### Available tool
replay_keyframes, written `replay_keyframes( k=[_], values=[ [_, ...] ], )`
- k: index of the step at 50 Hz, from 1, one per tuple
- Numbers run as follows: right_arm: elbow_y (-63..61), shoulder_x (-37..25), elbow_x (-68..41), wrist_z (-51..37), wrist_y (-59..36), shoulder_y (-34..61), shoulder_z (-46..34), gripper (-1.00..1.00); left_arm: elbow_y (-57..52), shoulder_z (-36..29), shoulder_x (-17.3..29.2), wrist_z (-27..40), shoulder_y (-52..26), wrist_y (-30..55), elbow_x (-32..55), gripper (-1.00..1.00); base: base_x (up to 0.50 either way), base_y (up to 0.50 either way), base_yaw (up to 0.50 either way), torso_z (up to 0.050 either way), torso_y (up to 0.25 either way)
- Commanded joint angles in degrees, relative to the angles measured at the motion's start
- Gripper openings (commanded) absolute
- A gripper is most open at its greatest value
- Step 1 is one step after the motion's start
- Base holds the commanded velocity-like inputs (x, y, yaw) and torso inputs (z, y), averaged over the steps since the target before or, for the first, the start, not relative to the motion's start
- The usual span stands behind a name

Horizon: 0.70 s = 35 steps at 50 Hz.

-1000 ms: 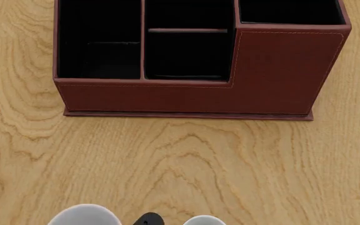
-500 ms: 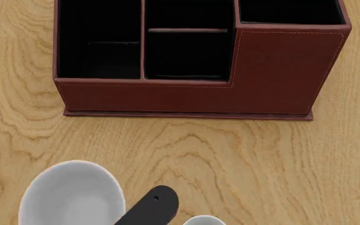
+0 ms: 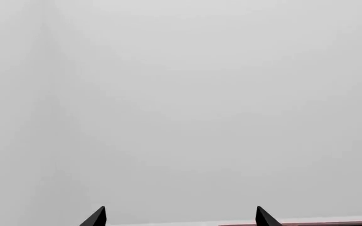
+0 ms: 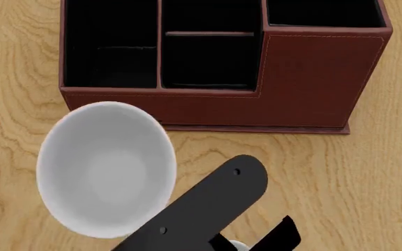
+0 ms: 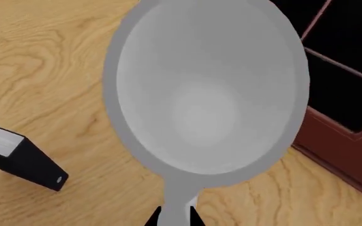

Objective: Pick up the white mug and place it to the right of the caddy.

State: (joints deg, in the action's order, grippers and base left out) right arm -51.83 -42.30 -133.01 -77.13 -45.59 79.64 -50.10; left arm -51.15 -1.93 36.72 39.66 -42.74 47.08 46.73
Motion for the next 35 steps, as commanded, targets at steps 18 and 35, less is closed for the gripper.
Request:
replay_keyframes(
  k=[18, 35],
  values=[
    [1.51, -13.66, -3.95, 1.53, 2.18, 5.93, 10.09, -1.0, 0.26, 0.31, 0.44, 0.06, -0.03, -0.95, 0.59, 1.0, 0.0, 0.0, 0.0, 0.0, 0.001],
    [1.47, -27.29, 1.36, 8.48, 5.7, -3.06, 16.58, -1.0, 0.18, -0.36, 0.48, 0.45, -0.41, -0.85, 0.84, 1.0, 0.0, 0.0, 0.0, 0.0, 0.001]
  ],
)
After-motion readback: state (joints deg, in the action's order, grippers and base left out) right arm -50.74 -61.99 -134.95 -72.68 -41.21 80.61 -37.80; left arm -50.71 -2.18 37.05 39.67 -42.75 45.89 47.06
